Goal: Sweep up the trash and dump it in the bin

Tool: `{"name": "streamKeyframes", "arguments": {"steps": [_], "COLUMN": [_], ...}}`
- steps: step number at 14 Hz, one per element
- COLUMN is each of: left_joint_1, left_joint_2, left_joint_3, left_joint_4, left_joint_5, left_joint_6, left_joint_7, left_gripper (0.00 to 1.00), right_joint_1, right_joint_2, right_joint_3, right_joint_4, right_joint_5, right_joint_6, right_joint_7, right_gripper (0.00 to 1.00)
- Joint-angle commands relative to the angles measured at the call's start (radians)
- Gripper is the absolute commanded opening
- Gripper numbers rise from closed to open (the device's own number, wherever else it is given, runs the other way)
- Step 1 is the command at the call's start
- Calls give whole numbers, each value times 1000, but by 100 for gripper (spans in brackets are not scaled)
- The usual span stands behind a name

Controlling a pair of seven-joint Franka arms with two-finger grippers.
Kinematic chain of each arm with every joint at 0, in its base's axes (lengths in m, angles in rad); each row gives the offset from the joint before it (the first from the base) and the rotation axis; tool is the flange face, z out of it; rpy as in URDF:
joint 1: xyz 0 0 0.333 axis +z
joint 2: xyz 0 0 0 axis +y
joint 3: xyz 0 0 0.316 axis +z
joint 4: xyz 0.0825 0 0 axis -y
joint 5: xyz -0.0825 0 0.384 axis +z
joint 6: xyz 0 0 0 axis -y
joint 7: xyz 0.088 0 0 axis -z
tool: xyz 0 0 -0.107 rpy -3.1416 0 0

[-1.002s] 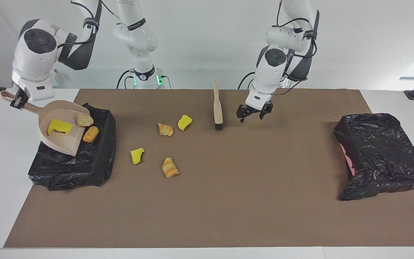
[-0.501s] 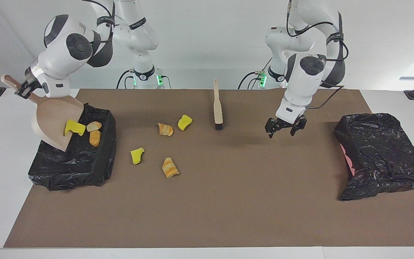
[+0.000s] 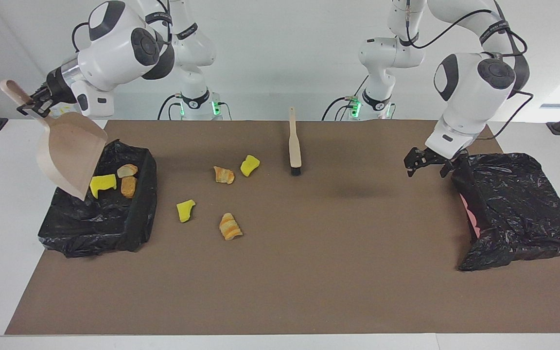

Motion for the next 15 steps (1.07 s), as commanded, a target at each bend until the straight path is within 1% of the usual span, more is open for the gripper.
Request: {"name": "streamKeyframes", "arguments": {"steps": [1,3,4,6,8,10,12,13,15], "left_joint_1": [21,32,36,50,56,56,49,46,46], "left_joint_2": [2,3,-1,-18,-21,-24,-29,-41,-64], "left_joint_3": [-9,-9,-9,-8,-6,-9,-12,-14,-16], "left_joint_4": [95,166,175,178,201,227,227,220,194], "left_joint_5": [-12,-10,-6,-12,-15,-13,-7,-7,-6], "left_joint_6": [-110,-194,-216,-219,-239,-262,-256,-261,-264], "left_joint_7": [30,30,33,35,28,25,27,28,36], "left_gripper": [100,100,100,100,100,100,100,100,100], "right_joint_1": [70,104,119,165,177,188,191,214,293], "right_joint_2": [95,157,175,177,178,180,201,242,347], "right_joint_3": [3,3,3,3,5,5,5,6,6], "right_joint_4": [144,243,276,287,295,301,314,349,451], "right_joint_5": [38,125,168,288,443,620,760,794,825], "right_joint_6": [-86,-145,-181,-212,-238,-235,-220,-217,-225], "right_joint_7": [7,38,92,297,563,782,989,1110,1327], "right_gripper": [0,0,0,0,0,0,0,0,0]}}
